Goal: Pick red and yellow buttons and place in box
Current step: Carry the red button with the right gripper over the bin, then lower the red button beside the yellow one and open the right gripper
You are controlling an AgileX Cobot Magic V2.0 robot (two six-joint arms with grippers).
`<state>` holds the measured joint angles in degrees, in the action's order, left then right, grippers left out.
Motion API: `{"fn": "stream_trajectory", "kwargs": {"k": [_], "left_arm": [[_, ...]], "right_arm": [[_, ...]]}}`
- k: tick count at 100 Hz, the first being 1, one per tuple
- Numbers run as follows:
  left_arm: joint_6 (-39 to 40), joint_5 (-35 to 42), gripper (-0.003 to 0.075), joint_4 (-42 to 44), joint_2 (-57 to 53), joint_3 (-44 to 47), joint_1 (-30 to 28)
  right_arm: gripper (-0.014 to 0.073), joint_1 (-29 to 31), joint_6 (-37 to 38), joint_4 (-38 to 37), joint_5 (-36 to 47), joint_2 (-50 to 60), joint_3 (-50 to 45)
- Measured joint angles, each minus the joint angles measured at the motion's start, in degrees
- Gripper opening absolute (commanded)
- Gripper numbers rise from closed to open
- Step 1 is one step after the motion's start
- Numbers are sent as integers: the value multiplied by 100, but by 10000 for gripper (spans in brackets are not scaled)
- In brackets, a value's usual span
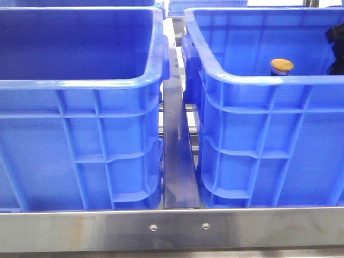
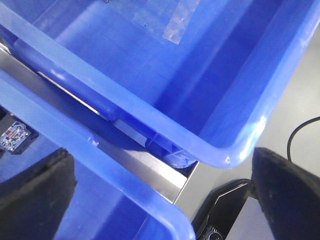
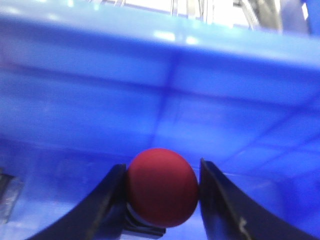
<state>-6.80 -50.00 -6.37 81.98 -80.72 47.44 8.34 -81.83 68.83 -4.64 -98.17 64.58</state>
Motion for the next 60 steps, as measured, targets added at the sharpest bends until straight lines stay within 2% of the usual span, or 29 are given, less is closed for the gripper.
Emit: {"fn": "stream_trajectory", "kwargs": {"k": [33, 60], "left_arm": [[0, 159, 652, 0, 0, 0, 0], [0, 184, 652, 0, 0, 0, 0]], "right_arm": [[285, 0, -10, 27, -35, -291, 122], [448, 0, -10, 36, -87, -316, 122]]}}
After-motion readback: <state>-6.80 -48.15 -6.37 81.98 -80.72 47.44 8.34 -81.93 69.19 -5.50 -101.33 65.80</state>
